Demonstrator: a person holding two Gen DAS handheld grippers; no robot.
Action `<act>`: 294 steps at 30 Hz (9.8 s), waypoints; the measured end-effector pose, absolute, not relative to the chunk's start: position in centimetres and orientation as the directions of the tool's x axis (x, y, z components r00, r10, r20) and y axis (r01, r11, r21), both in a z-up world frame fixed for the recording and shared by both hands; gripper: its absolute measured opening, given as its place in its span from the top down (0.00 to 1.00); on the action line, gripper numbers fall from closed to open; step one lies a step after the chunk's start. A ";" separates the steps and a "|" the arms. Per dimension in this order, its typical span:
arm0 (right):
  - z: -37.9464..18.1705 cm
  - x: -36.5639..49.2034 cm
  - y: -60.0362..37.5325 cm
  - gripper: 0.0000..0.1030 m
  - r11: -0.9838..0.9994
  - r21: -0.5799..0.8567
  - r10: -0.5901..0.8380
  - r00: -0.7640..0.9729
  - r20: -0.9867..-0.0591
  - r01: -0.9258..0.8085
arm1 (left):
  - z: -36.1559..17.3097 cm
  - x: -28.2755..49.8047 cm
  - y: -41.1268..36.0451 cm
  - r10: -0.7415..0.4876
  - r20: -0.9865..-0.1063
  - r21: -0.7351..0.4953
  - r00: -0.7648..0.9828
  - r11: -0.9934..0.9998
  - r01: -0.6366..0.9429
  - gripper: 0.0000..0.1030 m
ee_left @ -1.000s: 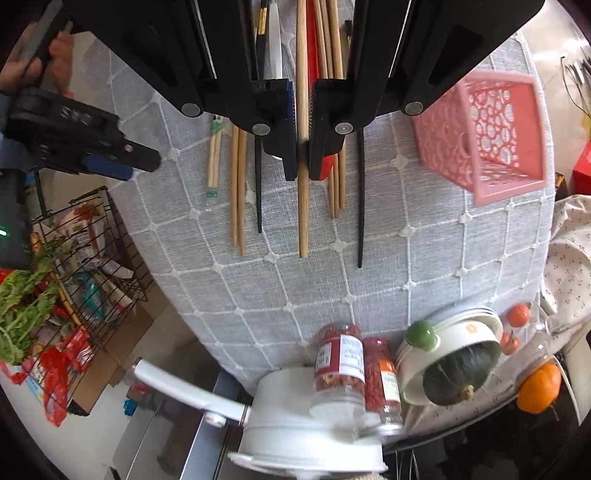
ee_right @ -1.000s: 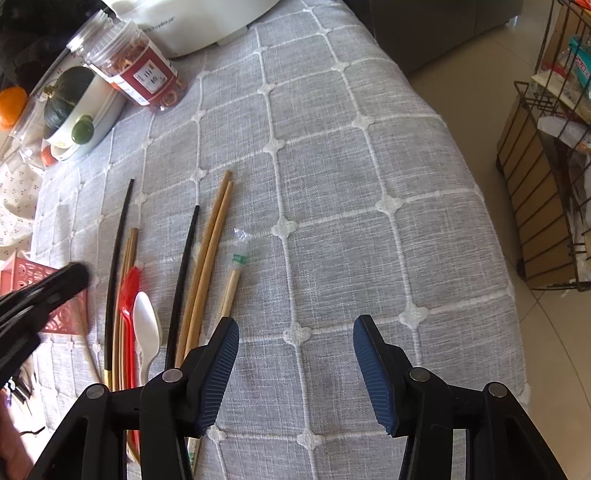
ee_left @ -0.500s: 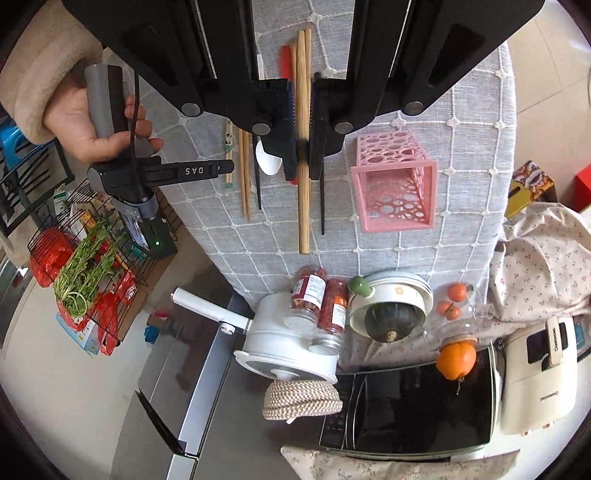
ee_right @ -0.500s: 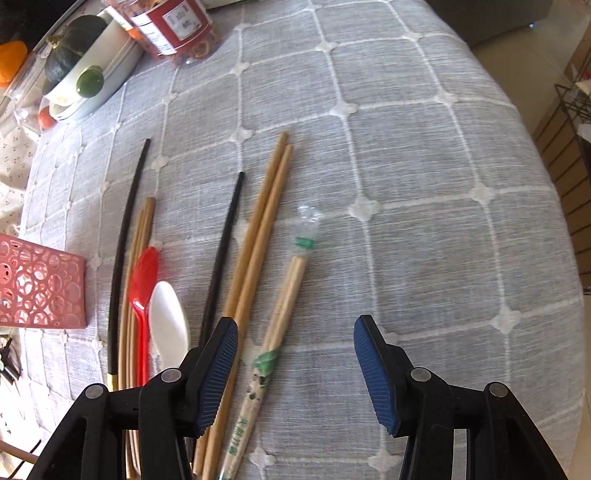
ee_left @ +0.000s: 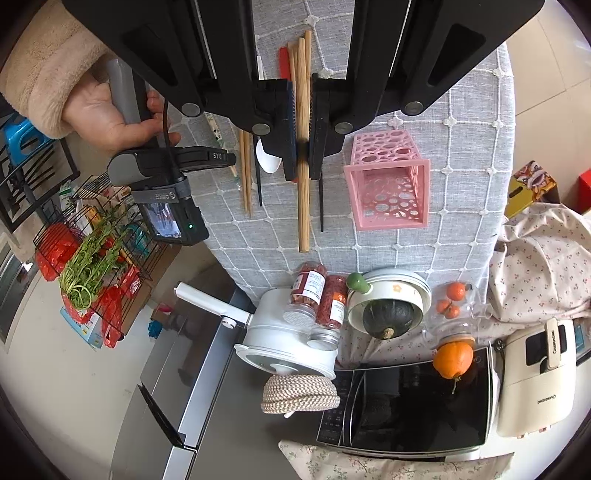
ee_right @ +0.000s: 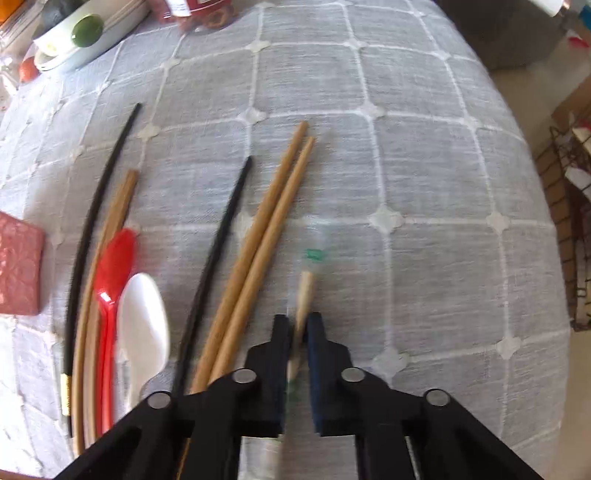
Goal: Organize utensils
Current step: 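Grasp a wooden chopstick with the left tool while the right tool grasps the wrapped chopstick, then drop the wooden chopstick into the pink basket with the left tool while the right tool carries its chopstick, then lower the wrapped chopstick into the pink basket and open the right tool, then grasp the white plastic spoon with the left tool while the right tool approaches a wooden chopstick, then release the white spoon into the pink basket while the right tool grasps a wooden chopstick, then carry the wooden chopstick to the pink basket, drop it in, open the right tool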
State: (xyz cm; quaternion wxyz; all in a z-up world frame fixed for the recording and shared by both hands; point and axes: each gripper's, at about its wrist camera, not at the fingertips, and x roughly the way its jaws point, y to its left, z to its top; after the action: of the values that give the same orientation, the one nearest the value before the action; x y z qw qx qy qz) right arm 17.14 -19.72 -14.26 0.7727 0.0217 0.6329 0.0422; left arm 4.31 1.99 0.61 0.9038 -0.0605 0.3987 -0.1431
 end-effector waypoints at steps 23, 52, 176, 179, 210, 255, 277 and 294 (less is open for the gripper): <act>0.5 8.1 -21.0 0.96 0.963 0.236 0.261 0.667 -0.698 -0.130 | 8.9 -0.1 6.2 -0.218 -0.364 -0.244 0.905 0.961 0.134 0.95; 1.5 7.9 -16.6 0.95 0.938 0.257 0.345 0.719 -0.604 -0.233 | 2.3 9.6 7.5 -0.045 -0.450 -0.155 0.892 0.988 -0.028 0.95; -9.6 12.1 -29.2 0.22 0.995 0.090 0.064 0.411 -0.909 0.042 | -14.3 15.6 -10.8 -0.185 -0.958 -0.155 0.219 0.977 0.147 0.59; -9.6 12.0 -29.2 0.22 0.994 0.102 0.075 0.409 -0.910 0.044 | -14.3 15.8 -10.7 -0.192 -0.957 -0.165 0.218 0.977 0.138 0.64; -14.7 17.4 -24.1 0.61 0.955 0.285 0.248 0.299 -0.921 0.086 | 0.0 6.8 0.5 -0.369 -0.658 -0.320 0.656 0.926 0.200 0.65; -3.5 12.4 -22.9 0.95 0.960 0.281 0.234 0.601 -0.764 -0.017 | 0.7 10.8 5.2 0.050 -0.250 -0.142 0.967 0.986 -0.088 0.65; -1.0 10.8 -22.8 0.95 0.950 0.305 0.266 0.665 -0.698 -0.060 | -0.6 9.2 6.0 0.054 -0.508 -0.159 0.860 0.975 -0.155 0.39; 0.3 10.1 -18.0 0.95 0.877 0.464 0.405 0.709 -0.577 -0.124 | -1.6 5.6 9.0 0.007 -0.757 -0.141 0.653 0.975 -0.173 0.15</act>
State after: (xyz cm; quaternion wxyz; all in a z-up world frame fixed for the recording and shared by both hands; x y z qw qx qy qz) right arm 10.13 -18.05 0.26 0.9025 0.1999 0.3522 0.1465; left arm 5.58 9.00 -1.57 0.9037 -0.1005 0.4133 0.0496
